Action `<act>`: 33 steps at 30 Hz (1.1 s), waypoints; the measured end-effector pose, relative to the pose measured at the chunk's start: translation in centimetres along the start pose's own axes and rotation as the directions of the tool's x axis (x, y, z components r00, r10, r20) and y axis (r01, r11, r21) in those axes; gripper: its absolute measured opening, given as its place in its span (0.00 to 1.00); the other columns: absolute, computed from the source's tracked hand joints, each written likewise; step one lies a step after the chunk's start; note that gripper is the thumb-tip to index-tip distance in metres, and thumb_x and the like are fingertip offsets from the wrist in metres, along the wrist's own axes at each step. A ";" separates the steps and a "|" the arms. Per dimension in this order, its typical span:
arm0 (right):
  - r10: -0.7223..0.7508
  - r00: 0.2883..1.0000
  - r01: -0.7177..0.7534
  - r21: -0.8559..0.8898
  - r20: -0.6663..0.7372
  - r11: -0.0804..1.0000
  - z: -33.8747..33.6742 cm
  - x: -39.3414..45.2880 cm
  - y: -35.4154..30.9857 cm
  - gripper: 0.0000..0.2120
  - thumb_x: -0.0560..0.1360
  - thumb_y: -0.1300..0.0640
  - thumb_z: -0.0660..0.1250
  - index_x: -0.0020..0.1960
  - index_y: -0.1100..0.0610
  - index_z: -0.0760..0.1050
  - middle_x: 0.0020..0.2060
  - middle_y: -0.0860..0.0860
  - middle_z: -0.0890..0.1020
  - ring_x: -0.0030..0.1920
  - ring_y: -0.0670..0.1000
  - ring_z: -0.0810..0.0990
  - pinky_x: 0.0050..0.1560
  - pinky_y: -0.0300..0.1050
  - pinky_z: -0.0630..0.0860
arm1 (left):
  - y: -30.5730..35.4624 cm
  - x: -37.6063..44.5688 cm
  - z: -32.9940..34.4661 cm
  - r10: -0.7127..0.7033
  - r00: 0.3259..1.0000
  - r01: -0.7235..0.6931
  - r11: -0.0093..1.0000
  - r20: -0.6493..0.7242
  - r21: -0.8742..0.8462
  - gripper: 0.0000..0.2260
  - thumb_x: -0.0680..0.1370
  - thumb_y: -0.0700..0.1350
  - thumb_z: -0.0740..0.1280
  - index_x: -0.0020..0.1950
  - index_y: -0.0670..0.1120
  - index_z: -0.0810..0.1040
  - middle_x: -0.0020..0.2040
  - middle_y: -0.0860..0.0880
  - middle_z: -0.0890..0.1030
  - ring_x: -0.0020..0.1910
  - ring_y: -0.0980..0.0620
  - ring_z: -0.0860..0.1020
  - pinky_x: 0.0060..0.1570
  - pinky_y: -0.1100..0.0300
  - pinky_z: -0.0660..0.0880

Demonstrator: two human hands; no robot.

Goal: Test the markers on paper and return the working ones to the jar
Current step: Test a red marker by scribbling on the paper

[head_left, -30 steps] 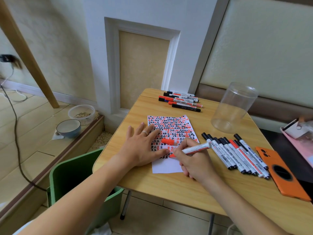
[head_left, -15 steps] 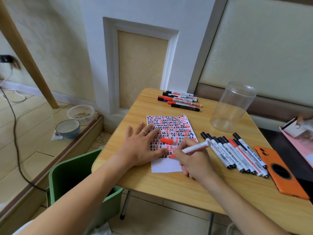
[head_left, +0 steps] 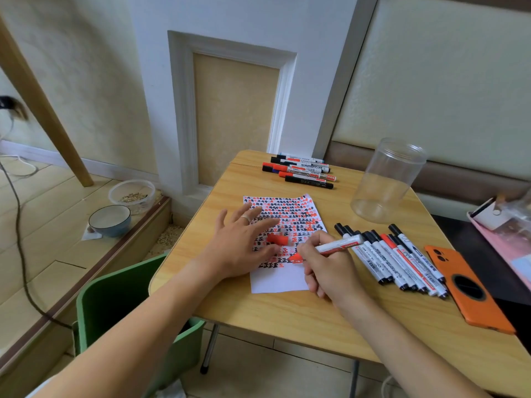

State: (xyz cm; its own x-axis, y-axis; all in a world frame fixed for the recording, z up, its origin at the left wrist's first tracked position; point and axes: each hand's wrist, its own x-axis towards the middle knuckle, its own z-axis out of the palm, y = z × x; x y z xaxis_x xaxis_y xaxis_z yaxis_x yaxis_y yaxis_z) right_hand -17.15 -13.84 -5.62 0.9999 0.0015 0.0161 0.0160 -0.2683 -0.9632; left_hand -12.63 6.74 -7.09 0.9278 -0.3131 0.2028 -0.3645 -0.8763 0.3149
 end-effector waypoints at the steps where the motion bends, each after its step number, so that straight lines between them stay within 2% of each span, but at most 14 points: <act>1: 0.020 1.000 -0.020 0.035 -0.008 0.999 -0.1 0.0 0.0 0.09 0.80 0.57 0.67 0.44 0.61 0.72 0.27 0.54 0.75 0.22 0.52 0.71 0.21 0.38 0.61 | 0.4 0.1 0.1 0.026 0.999 -0.026 1.000 -0.030 -0.004 0.24 0.80 0.66 0.60 0.76 0.64 0.67 0.81 0.54 0.62 0.82 0.52 0.50 0.78 0.39 0.42; 4: 0.044 0.999 -0.041 0.108 -0.018 0.993 -0.3 0.1 0.0 0.09 0.80 0.57 0.67 0.44 0.60 0.73 0.28 0.54 0.75 0.23 0.50 0.72 0.21 0.38 0.61 | 1.1 0.3 0.2 0.085 0.990 -0.088 0.996 -0.110 -0.016 0.15 0.81 0.60 0.64 0.66 0.62 0.79 0.70 0.59 0.75 0.74 0.55 0.65 0.73 0.46 0.52; 6: 0.028 0.999 -0.025 0.142 -0.019 0.990 -0.4 0.1 0.1 0.09 0.81 0.57 0.68 0.43 0.58 0.73 0.29 0.54 0.75 0.23 0.51 0.72 0.21 0.38 0.62 | 1.2 0.5 0.1 0.096 0.984 -0.100 0.995 -0.152 -0.018 0.12 0.81 0.58 0.66 0.62 0.61 0.81 0.62 0.59 0.79 0.66 0.55 0.72 0.67 0.51 0.56; 10: 0.009 1.000 -0.005 0.216 -0.018 0.976 -0.6 0.1 0.3 0.08 0.81 0.56 0.69 0.44 0.56 0.74 0.31 0.54 0.75 0.24 0.51 0.73 0.21 0.38 0.63 | 1.3 0.4 -0.4 0.078 0.979 -0.097 0.991 -0.188 -0.093 0.06 0.80 0.53 0.68 0.56 0.60 0.82 0.54 0.59 0.80 0.56 0.57 0.74 0.61 0.53 0.61; 15: -0.036 0.999 0.035 0.231 0.002 0.972 -0.6 0.1 0.3 0.08 0.80 0.55 0.69 0.45 0.56 0.74 0.32 0.55 0.76 0.25 0.51 0.73 0.22 0.38 0.63 | 1.5 -0.1 -0.2 0.120 0.975 -0.143 0.983 -0.187 -0.112 0.06 0.81 0.51 0.68 0.56 0.60 0.80 0.52 0.60 0.79 0.55 0.59 0.74 0.60 0.54 0.60; 19: -0.075 0.996 0.064 0.219 0.044 0.974 -0.4 -0.1 0.1 0.08 0.80 0.56 0.70 0.46 0.58 0.73 0.31 0.56 0.76 0.24 0.51 0.72 0.21 0.38 0.63 | 2.4 -0.4 0.2 0.208 0.960 -0.241 0.955 -0.189 -0.176 0.05 0.80 0.51 0.68 0.55 0.57 0.80 0.50 0.58 0.80 0.53 0.58 0.75 0.60 0.51 0.65; 22: -0.083 0.995 0.069 0.212 0.059 0.975 -0.5 -0.2 -0.1 0.09 0.80 0.57 0.70 0.48 0.60 0.72 0.30 0.56 0.75 0.23 0.52 0.72 0.21 0.38 0.63 | 2.8 -0.5 0.3 0.259 0.943 -0.312 0.907 -0.210 -0.283 0.06 0.79 0.51 0.68 0.55 0.53 0.80 0.47 0.57 0.79 0.49 0.57 0.76 0.52 0.52 0.72; 26: -0.064 0.993 0.038 0.258 0.094 0.965 -0.5 -0.2 -0.1 0.14 0.79 0.58 0.70 0.52 0.65 0.67 0.29 0.56 0.75 0.21 0.51 0.70 0.19 0.37 0.62 | 3.4 -0.7 0.0 0.297 0.931 -0.362 0.829 -0.214 -0.426 0.06 0.79 0.49 0.72 0.54 0.49 0.82 0.43 0.54 0.78 0.45 0.55 0.76 0.42 0.61 0.72; 28: -0.063 0.993 0.032 0.282 0.101 0.959 -0.5 -0.2 -0.3 0.18 0.78 0.54 0.71 0.53 0.66 0.67 0.30 0.57 0.75 0.20 0.51 0.69 0.19 0.36 0.61 | 3.5 -0.7 -0.2 0.290 0.931 -0.360 0.827 -0.221 -0.433 0.05 0.79 0.48 0.72 0.53 0.49 0.82 0.43 0.53 0.78 0.44 0.55 0.76 0.41 0.64 0.71; 30: -0.051 0.994 0.018 0.312 0.098 0.950 -0.6 -0.3 -0.4 0.23 0.76 0.44 0.70 0.54 0.63 0.70 0.32 0.57 0.75 0.22 0.51 0.70 0.20 0.36 0.61 | 3.2 -0.6 -0.5 0.265 0.937 -0.340 0.842 -0.228 -0.419 0.04 0.79 0.49 0.72 0.52 0.50 0.82 0.43 0.54 0.78 0.44 0.55 0.76 0.42 0.64 0.71; 32: -0.014 0.997 -0.016 0.360 0.079 0.933 -1.0 -0.2 -0.3 0.24 0.77 0.36 0.67 0.54 0.58 0.73 0.33 0.55 0.77 0.24 0.51 0.71 0.23 0.37 0.60 | 2.4 -0.5 -0.9 0.238 0.946 -0.309 0.863 -0.218 -0.400 0.04 0.78 0.50 0.72 0.52 0.52 0.82 0.43 0.55 0.77 0.44 0.55 0.76 0.43 0.61 0.72; 33: 0.007 0.998 -0.031 0.382 0.065 0.923 -1.2 -0.1 -0.2 0.22 0.77 0.36 0.66 0.53 0.56 0.74 0.34 0.55 0.77 0.25 0.51 0.71 0.24 0.37 0.60 | 1.9 -0.4 -1.1 0.225 0.953 -0.291 0.872 -0.206 -0.394 0.05 0.78 0.51 0.72 0.52 0.52 0.82 0.43 0.55 0.77 0.44 0.55 0.76 0.44 0.59 0.73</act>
State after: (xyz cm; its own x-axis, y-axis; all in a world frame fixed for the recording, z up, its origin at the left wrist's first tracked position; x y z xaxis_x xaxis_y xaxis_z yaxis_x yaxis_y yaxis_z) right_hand -17.22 -14.90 -5.08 0.9980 0.0628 -0.0078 -0.0153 0.1206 -0.9926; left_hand -13.82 5.57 -5.58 0.7856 -0.4198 0.4545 -0.6187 -0.5290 0.5809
